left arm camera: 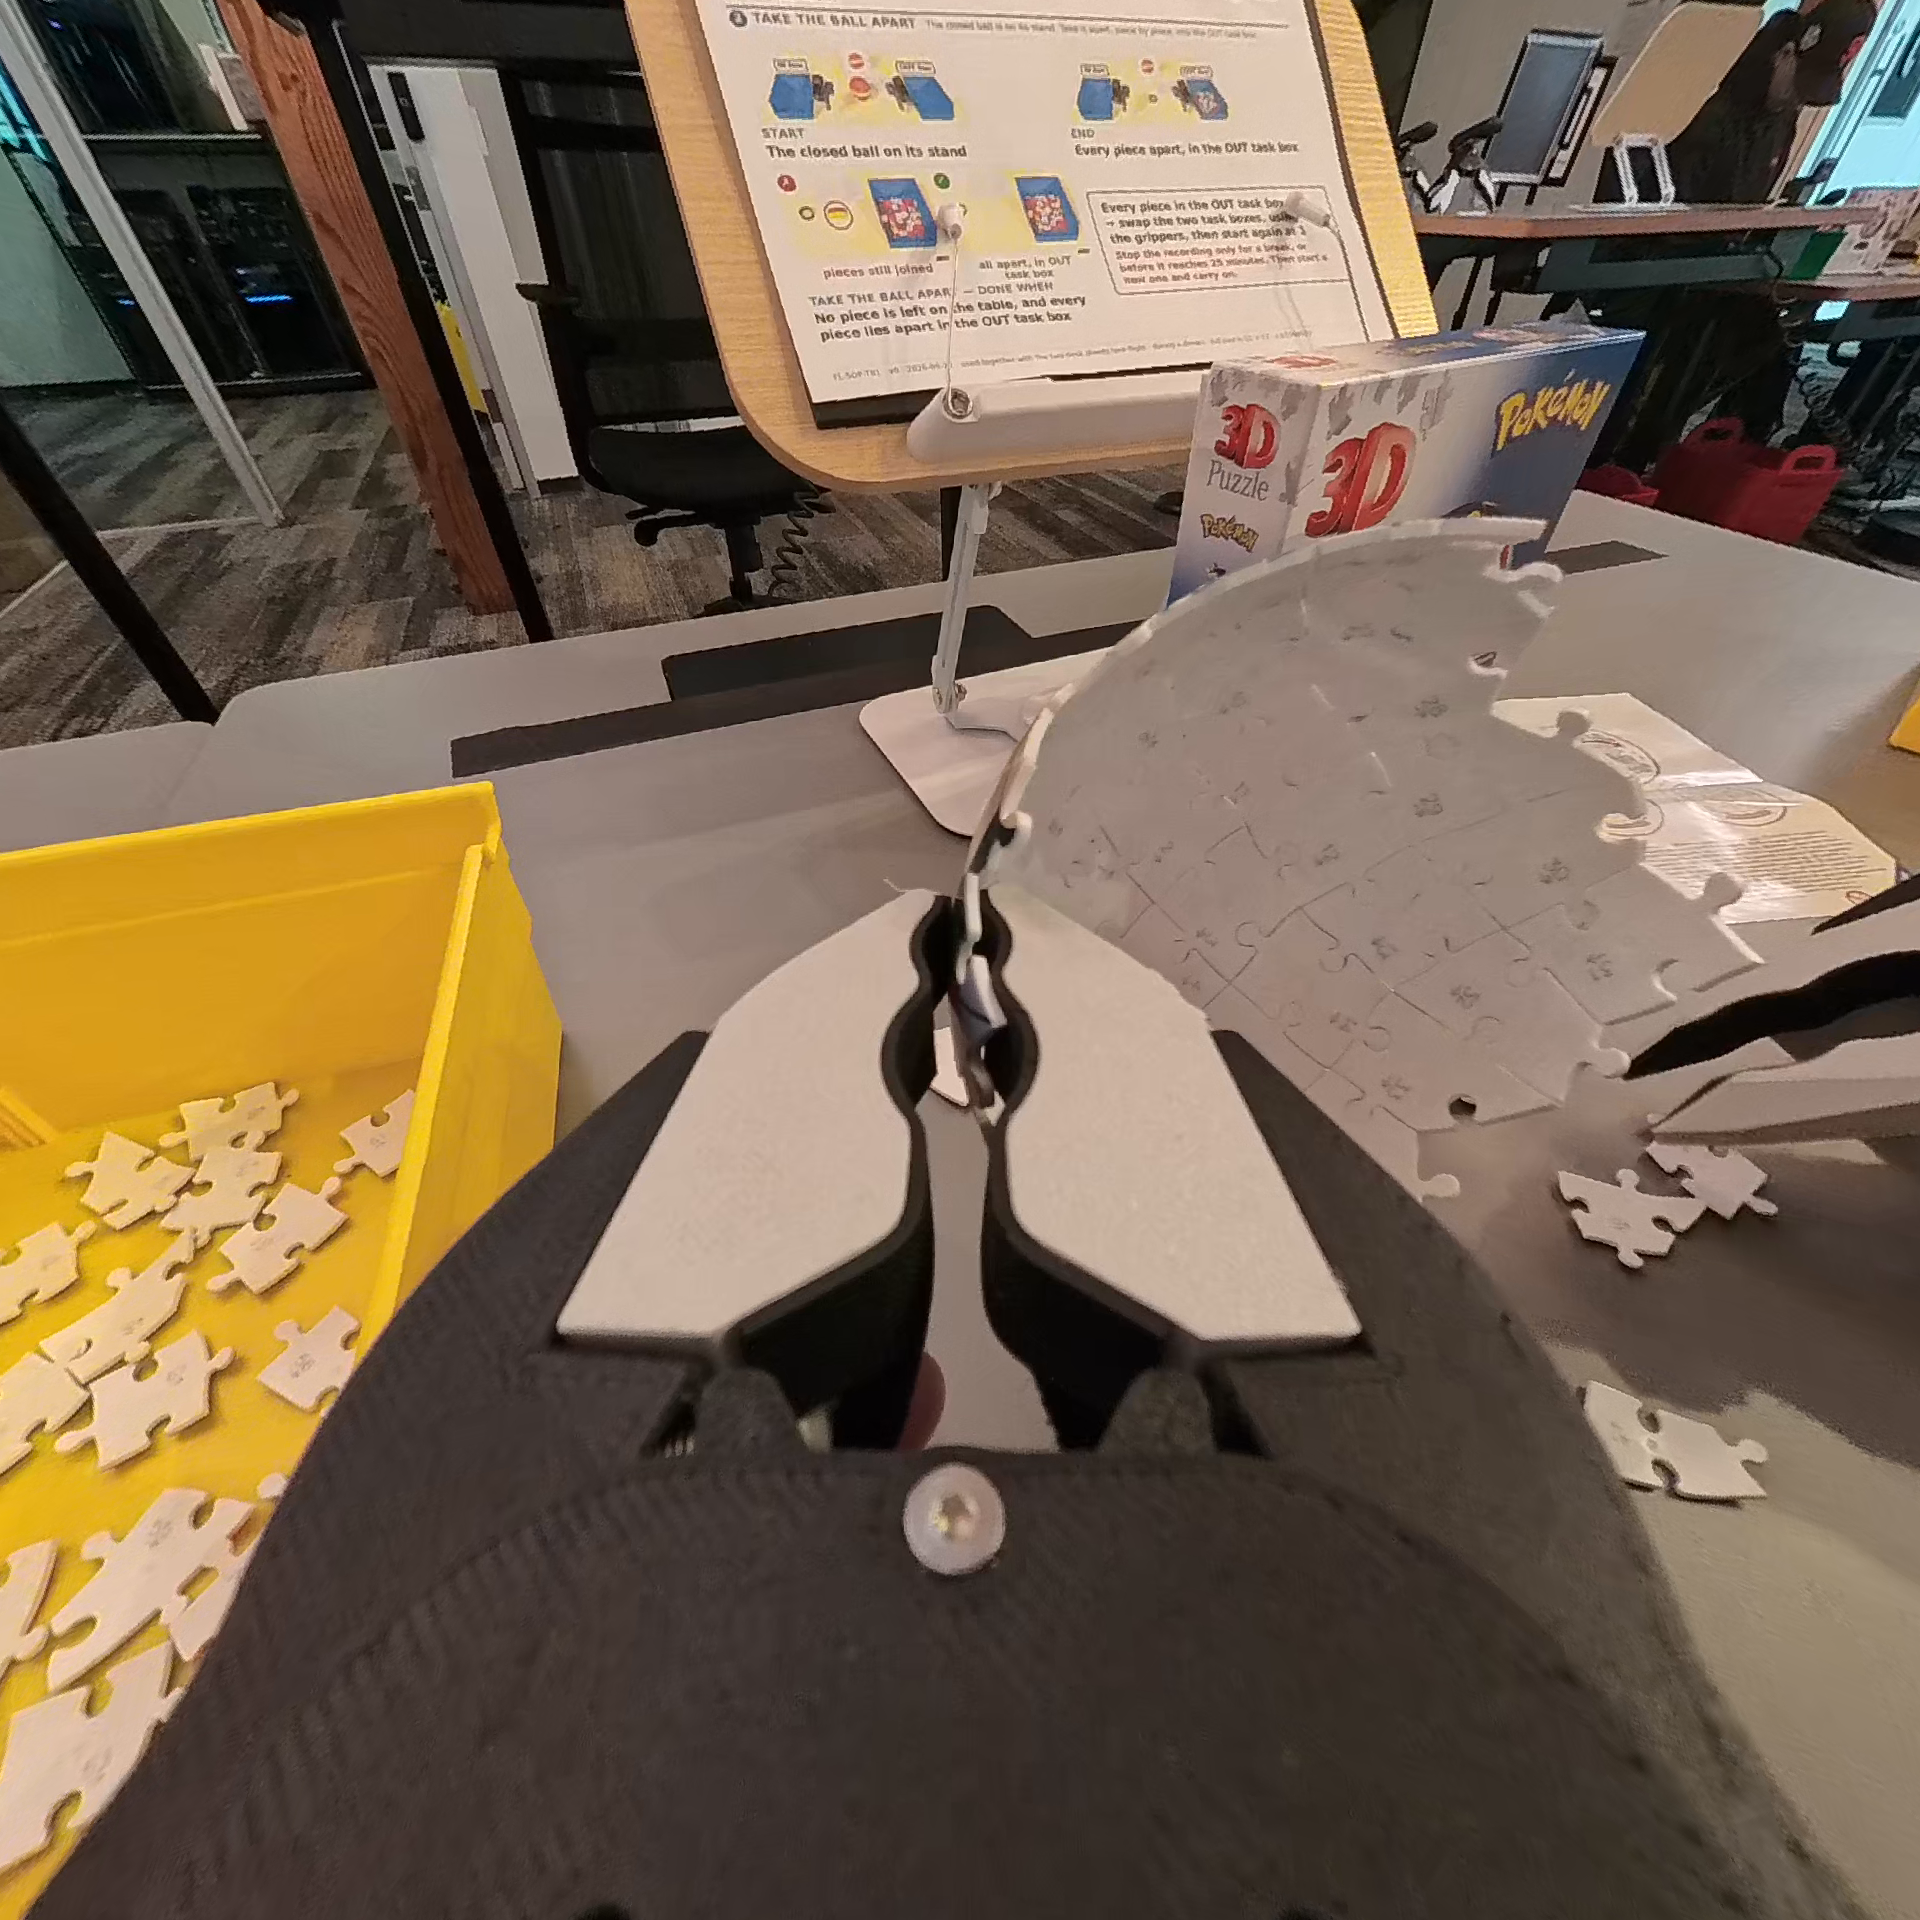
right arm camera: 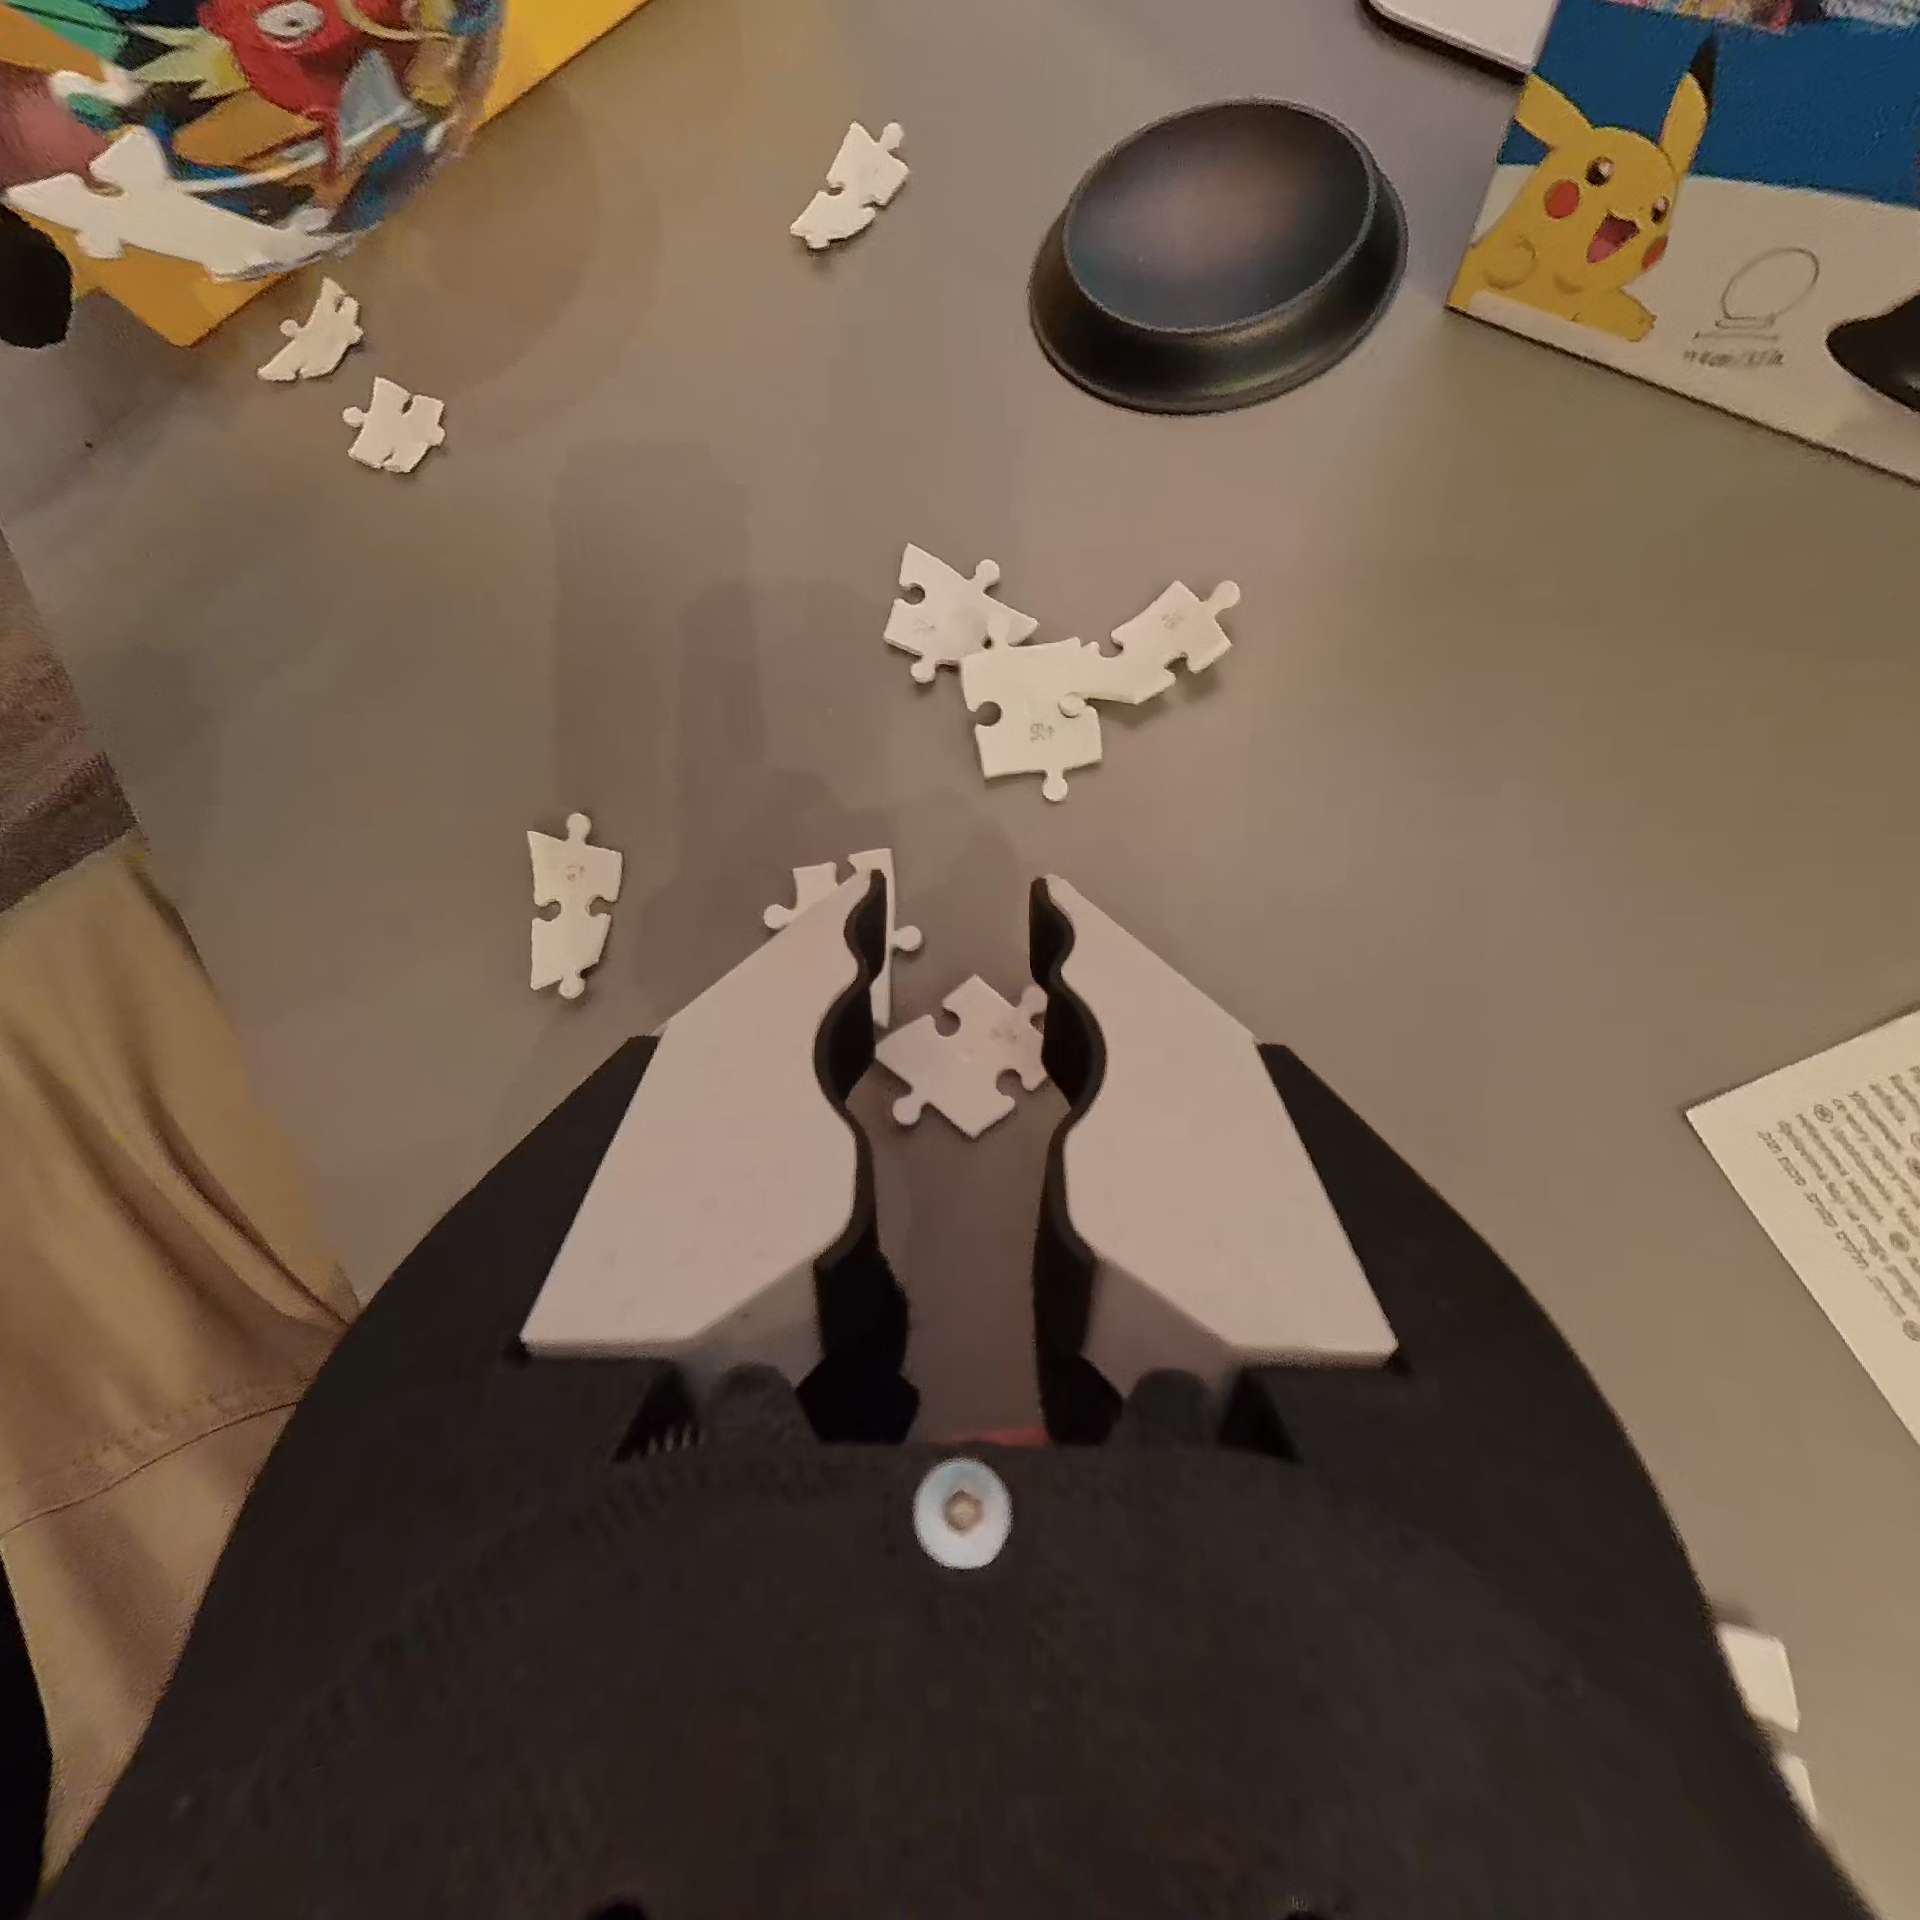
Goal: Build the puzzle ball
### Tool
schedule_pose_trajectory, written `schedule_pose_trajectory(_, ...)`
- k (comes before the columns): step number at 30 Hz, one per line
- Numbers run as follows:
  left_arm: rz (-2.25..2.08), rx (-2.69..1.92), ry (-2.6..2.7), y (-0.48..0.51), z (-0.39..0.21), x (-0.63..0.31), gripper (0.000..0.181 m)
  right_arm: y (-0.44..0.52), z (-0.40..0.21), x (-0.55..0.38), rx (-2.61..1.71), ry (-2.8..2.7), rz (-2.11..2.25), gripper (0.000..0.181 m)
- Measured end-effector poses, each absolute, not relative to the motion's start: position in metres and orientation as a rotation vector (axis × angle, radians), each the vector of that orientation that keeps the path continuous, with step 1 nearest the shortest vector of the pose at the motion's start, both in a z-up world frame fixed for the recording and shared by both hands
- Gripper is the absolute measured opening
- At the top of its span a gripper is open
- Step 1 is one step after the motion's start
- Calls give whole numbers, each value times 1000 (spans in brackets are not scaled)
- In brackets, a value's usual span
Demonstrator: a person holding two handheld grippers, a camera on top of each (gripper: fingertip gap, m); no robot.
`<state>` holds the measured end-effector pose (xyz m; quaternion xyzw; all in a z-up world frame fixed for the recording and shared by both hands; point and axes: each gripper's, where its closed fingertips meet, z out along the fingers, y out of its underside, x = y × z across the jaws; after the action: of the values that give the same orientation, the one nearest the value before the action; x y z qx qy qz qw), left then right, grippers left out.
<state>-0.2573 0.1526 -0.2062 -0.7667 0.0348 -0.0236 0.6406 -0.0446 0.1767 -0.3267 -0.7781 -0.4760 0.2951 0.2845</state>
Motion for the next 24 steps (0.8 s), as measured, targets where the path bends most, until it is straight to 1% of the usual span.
schedule_pose_trajectory(10, -35, -1759, 74, 154, -210, -260, 3, 171, -328, -93, -1906, -1462, 752, 26)
schedule_pose_trajectory(13, -31, -1767, 71, 156, -213, -262, 3, 173, -330, -108, -1854, -1508, 722, 24)
schedule_pose_trajectory(17, -27, -1776, 70, 158, -217, -263, 3, 176, -348, -116, -1893, -1574, 641, 27)
schedule_pose_trajectory(24, -33, -1797, 65, 162, -225, -262, 3, 154, -345, -128, -1973, -1588, 776, 28)
